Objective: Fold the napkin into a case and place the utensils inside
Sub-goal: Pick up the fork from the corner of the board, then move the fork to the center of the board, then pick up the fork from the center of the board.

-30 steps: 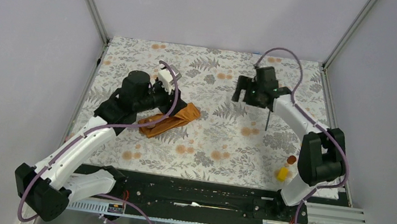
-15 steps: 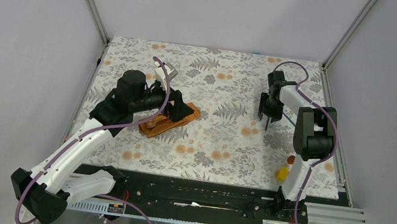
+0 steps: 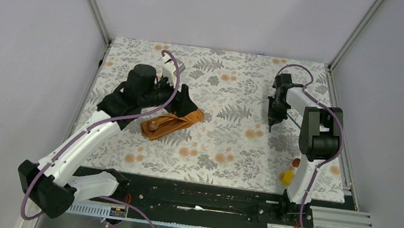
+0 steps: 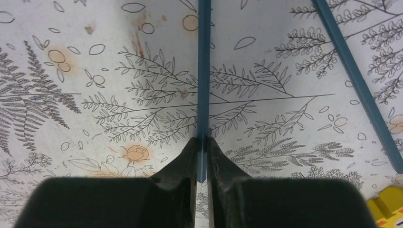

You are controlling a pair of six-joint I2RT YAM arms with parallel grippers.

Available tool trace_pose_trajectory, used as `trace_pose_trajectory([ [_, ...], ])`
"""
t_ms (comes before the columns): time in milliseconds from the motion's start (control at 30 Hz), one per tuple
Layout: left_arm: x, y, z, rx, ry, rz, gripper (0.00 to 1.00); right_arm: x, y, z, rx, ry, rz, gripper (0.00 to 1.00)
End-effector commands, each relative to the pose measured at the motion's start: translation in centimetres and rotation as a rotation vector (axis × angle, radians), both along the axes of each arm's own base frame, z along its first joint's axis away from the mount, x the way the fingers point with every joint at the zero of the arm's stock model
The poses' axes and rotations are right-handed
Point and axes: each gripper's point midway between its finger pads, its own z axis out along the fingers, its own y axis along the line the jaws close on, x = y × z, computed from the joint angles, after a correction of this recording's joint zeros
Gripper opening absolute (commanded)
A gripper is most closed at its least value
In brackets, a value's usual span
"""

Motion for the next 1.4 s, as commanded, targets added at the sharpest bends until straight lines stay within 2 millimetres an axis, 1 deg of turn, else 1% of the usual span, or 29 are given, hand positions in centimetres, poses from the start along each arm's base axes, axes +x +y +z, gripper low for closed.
trace_pose_trajectory([
  [0,0.9,0.6,-0.2,0.033,0.028,0.064,0.69,-0.7,2.1,-0.8,0.062,-0.015,0.129,0.1],
  [67,1.0,0.8,-0.4,0.035,0.018,0.075,0.68,-1.7,3.6,-0.6,0.043,-0.02,0.241,0.07],
  [167,1.6,1.5,-0.8,0.049,0.008,0.13,0.67,-3.9,6.6,-0.6,0.014,-0.014,0.431,0.05],
  [233,1.8,1.6,-1.2,0.051,0.02,0.145,0.65,-5.4,8.6,-0.2,0.03,-0.027,0.526,0.04],
  [300,1.6,1.2,-1.6,0.038,0.035,0.128,0.64,-6.4,10.2,0.7,0.077,-0.058,0.573,0.03],
  [367,1.1,0.3,-2.0,0.002,0.025,0.073,0.62,-7.1,11.6,2.2,0.144,-0.095,0.609,0.02],
  [433,0.0,-0.8,-1.9,-0.046,-0.034,-0.036,0.61,-8.1,13.3,3.4,0.243,-0.11,0.655,0.02],
  [467,-1.1,-1.5,-2.7,-0.067,-0.067,-0.116,0.64,-8.8,14.2,4.0,0.294,-0.105,0.687,0.02],
  [533,-3.2,-2.7,-2.7,-0.082,-0.194,-0.244,0.69,-10.3,16.4,4.6,0.375,-0.095,0.776,0.03],
  [600,-4.9,-3.6,-3.0,-0.043,-0.308,-0.346,0.71,-12.2,17.9,4.2,0.373,-0.069,0.894,0.04],
  [667,-6.3,-4.1,-3.6,0.014,-0.362,-0.438,0.69,-14.4,18.7,2.9,0.308,-0.035,1.036,0.06],
  [733,-7.6,-4.3,-4.1,0.056,-0.374,-0.523,0.65,-15.9,19.0,1.6,0.249,-0.013,1.117,0.07],
  [800,-8.7,-4.0,-4.5,0.079,-0.373,-0.588,0.63,-17.0,19.2,0.6,0.213,-0.003,1.176,0.07],
  [933,-10.4,-3.3,-5.3,0.095,-0.388,-0.659,0.64,-17.4,19.6,-0.1,0.172,-0.005,1.22,0.08],
  [967,-10.8,-3.3,-5.4,0.094,-0.394,-0.67,0.65,-17.4,19.7,-0.1,0.172,-0.009,1.215,0.11],
  [1000,-11.1,-3.4,-5.5,0.092,-0.396,-0.682,0.66,-17.3,19.7,-0.1,0.168,-0.015,1.202,0.25],
  [1067,-11.2,-3.6,-6.0,0.1,-0.386,-0.692,0.68,-17.4,19.9,0.2,0.188,-0.025,1.176,0.4],
  [1133,-10.9,-3.8,-7.0,0.127,-0.368,-0.693,0.68,-16.7,20.2,1.4,0.196,-0.079,1.104,0.56],
  [1167,-10.6,-3.9,-7.6,0.146,-0.358,-0.692,0.68,-16.1,20.2,2.4,0.206,-0.115,1.049,0.61],
  [1233,-9.9,-4.4,-8.8,0.192,-0.342,-0.69,0.66,-14.1,19.6,5.2,0.268,-0.199,0.84,0.71],
  [1267,-9.3,-4.5,-9.5,0.219,-0.339,-0.68,0.66,-12.9,18.6,6.6,0.301,-0.235,0.725,0.76],
  [1333,-8.0,-4.9,-10.6,0.263,-0.338,-0.658,0.66,-10.7,15.3,9.0,0.351,-0.299,0.488,0.8],
  [1367,-7.3,-5.2,-11.0,0.279,-0.34,-0.648,0.67,-9.4,12.9,9.5,0.34,-0.328,0.354,0.84],
])
